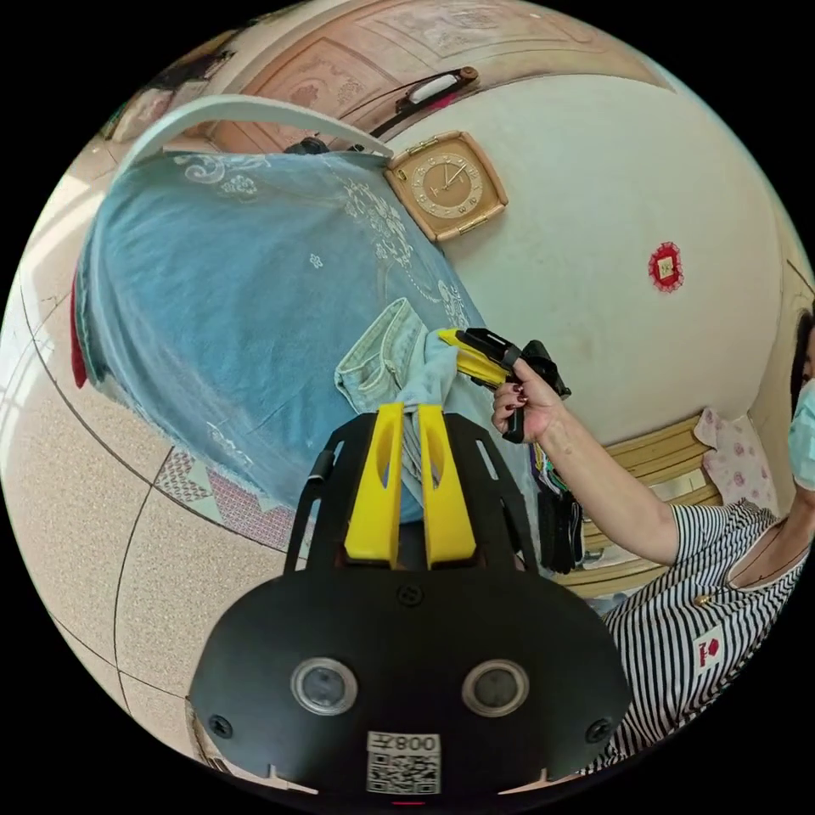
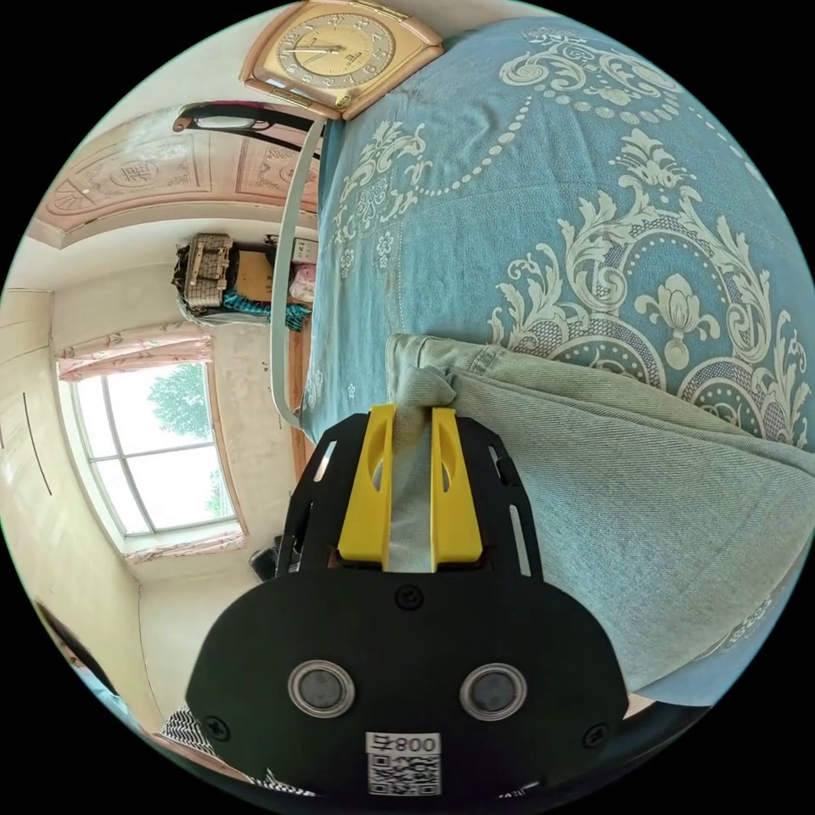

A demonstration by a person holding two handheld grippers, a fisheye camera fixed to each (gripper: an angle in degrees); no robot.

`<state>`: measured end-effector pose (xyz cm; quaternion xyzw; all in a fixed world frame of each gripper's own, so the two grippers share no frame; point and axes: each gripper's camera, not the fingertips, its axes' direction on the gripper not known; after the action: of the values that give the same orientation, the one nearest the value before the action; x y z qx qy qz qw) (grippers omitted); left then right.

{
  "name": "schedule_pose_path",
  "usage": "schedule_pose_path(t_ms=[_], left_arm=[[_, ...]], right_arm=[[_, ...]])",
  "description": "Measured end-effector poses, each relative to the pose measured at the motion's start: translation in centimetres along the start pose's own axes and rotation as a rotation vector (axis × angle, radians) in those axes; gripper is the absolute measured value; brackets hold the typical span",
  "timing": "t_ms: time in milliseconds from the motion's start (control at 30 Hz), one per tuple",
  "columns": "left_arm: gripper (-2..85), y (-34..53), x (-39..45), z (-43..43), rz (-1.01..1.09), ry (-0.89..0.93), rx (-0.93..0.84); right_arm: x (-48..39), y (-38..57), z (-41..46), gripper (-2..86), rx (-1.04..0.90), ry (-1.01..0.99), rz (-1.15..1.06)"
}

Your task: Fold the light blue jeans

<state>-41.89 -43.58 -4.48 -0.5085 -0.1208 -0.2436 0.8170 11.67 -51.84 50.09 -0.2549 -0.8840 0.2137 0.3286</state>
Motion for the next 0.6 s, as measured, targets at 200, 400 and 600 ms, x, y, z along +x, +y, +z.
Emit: schedule_pose_path(t_ms=[200,400,600], left_arm=[[0.5,-0.6,5.7,2.9,0.253,-0.054,-0.084],[0.1,-1.0,5.9,7.1,0.254,-0.291,-0.208],[0.1,-0.5,7.8,6.7,0.246,-0.278,-0.13]], right_arm=[[1.7,0.2,0.5,8.0,0.004,-0.046,-0.064],[3.3,2.6,-1.6,3.3,0.047,-0.156,-0.159],[2.3,3.0,1.4,0.5,-0.037,-0.039,-0.278]])
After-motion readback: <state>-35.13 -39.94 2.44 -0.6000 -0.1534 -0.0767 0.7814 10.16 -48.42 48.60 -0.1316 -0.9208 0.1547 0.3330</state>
